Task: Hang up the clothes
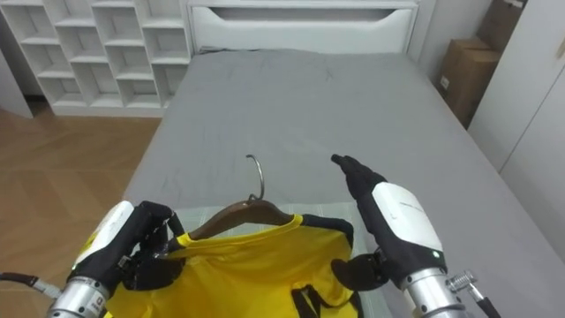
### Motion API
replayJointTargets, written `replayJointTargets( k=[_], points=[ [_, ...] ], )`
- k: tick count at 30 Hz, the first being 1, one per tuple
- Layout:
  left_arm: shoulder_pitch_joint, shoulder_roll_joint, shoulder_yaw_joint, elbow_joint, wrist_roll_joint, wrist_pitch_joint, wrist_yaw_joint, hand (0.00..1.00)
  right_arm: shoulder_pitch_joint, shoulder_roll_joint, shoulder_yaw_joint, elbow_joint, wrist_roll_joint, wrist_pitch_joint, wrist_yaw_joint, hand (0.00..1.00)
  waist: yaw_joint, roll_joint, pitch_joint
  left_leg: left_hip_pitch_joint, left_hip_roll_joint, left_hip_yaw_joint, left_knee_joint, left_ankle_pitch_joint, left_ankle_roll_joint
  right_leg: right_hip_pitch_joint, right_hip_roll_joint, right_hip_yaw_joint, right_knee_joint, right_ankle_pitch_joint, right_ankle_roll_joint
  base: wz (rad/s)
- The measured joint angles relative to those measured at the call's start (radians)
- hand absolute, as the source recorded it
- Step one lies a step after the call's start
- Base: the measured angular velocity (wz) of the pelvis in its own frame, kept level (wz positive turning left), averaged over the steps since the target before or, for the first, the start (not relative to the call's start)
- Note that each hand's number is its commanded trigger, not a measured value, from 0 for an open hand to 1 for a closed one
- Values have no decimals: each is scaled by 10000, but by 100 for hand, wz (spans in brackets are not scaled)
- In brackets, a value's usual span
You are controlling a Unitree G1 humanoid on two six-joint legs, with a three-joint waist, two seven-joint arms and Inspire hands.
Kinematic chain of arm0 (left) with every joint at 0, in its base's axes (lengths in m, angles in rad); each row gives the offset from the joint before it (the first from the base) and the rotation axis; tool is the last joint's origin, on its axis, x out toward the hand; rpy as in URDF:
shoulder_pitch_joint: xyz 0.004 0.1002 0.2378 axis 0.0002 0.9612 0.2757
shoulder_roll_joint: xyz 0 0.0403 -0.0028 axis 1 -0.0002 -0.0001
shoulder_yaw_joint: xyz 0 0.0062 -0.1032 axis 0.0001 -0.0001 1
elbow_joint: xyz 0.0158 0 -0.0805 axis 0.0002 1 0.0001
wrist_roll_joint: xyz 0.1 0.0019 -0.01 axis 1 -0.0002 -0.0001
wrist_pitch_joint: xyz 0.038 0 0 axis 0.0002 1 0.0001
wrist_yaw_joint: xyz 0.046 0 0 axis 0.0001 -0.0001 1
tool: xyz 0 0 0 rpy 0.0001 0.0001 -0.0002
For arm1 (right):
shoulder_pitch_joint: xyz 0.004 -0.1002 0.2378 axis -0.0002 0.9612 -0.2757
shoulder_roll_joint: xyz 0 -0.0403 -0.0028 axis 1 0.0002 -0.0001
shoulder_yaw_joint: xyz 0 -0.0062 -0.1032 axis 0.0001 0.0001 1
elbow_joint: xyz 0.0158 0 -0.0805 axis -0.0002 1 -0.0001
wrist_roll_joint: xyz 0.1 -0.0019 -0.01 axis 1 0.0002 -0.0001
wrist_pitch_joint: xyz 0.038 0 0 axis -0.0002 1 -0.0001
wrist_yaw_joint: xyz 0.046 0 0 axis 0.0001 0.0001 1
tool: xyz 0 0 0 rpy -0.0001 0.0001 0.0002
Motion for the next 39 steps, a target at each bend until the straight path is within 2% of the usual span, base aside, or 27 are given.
replayJointTargets(
  k=[12,16,19,26,39],
  points=[
    [-1,-9,-88,0,-49,-49,11,100,-355,8,250,-45,310,-9,0,0,-2,-2,0,11,0,1,-2,0,0,17,0,4,-6,0,0,0],
    [-3,-93,-381,-2,-41,-109,20,100,-354,102,416,-44,311,-50,41,0,-13,-3,0,12,0,-2,3,0,0,28,-1,-1,-5,0,0,0],
    [-17,-182,-585,-16,-46,-286,14,100,-369,130,492,-33,313,-209,162,0,-2,-2,0,1,0,-7,9,0,0,34,-2,-11,-7,1,1,0],
    [-25,-180,-866,-628,-61,-613,-161,100,-380,65,1112,263,645,-407,774,0,24,2,6,5,4,-7,8,0,0,36,-2,-20,-13,0,1,0],
    [-24,-39,-873,-710,-86,-624,-407,100,-501,38,1139,625,1495,-417,1350,0,29,5,27,5,2,-14,-4,0,0,26,-4,-11,-15,0,1,0]
  ],
)
